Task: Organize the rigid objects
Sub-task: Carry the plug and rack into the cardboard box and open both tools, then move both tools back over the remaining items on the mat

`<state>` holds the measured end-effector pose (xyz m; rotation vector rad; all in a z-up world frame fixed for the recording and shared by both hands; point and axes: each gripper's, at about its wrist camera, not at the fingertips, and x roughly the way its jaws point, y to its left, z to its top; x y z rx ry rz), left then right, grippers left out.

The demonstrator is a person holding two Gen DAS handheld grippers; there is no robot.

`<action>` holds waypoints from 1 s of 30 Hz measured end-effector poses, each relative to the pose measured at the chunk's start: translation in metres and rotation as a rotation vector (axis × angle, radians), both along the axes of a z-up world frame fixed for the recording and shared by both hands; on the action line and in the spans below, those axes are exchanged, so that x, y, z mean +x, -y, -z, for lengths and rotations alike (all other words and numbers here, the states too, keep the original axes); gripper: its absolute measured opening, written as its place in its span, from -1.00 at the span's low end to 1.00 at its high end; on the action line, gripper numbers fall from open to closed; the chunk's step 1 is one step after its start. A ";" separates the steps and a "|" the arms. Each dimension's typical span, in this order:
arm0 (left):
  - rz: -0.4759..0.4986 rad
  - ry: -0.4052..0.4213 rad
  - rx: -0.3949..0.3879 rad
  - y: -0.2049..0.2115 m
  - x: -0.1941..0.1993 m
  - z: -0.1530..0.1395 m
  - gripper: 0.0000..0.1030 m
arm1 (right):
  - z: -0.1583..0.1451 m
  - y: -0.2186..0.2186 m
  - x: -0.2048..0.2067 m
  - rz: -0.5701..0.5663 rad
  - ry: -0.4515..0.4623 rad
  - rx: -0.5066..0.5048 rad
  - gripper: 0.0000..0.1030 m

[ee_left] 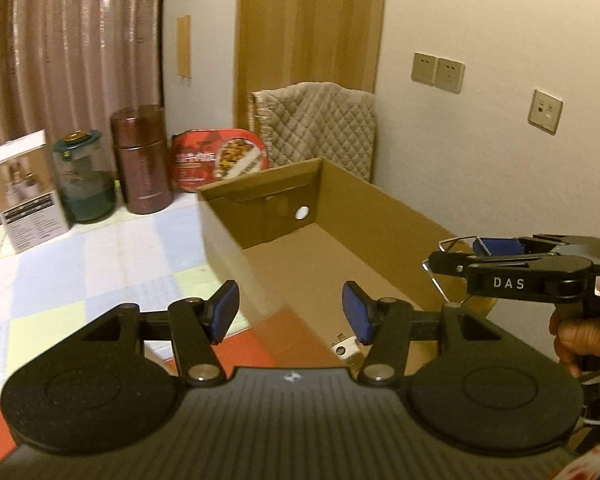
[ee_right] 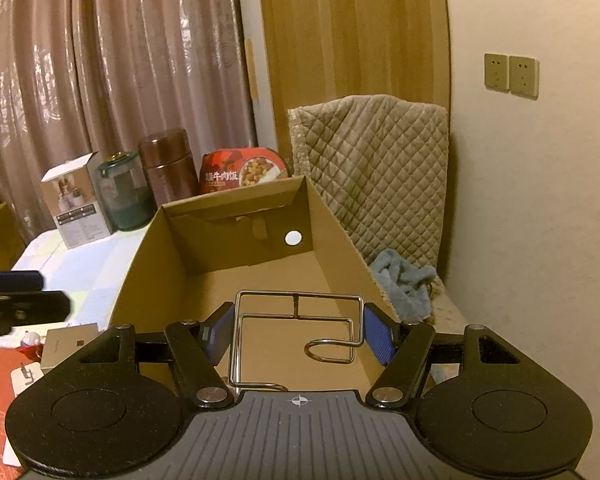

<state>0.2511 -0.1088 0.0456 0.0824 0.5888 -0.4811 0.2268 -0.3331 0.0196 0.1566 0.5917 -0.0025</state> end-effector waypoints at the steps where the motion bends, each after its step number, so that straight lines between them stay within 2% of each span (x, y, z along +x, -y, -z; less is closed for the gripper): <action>1: -0.005 0.000 -0.005 -0.003 -0.001 0.000 0.01 | 0.000 -0.001 0.001 -0.001 -0.001 0.000 0.26; 8: -0.029 -0.007 -0.018 -0.018 -0.006 0.005 0.01 | 0.000 -0.004 0.004 0.002 0.030 0.022 0.28; 10: -0.039 -0.009 -0.021 -0.023 -0.006 0.006 0.01 | -0.002 -0.004 0.002 0.019 0.056 0.024 0.47; 12: -0.053 -0.008 -0.024 -0.029 -0.007 0.007 0.01 | -0.006 -0.002 0.000 0.034 0.085 0.037 0.51; 22: -0.116 -0.005 -0.036 -0.056 -0.016 0.005 0.01 | -0.018 -0.003 -0.014 0.055 0.153 0.067 0.53; 30: -0.183 0.005 -0.044 -0.084 -0.030 0.003 0.01 | -0.025 -0.025 -0.025 0.005 0.197 0.058 0.54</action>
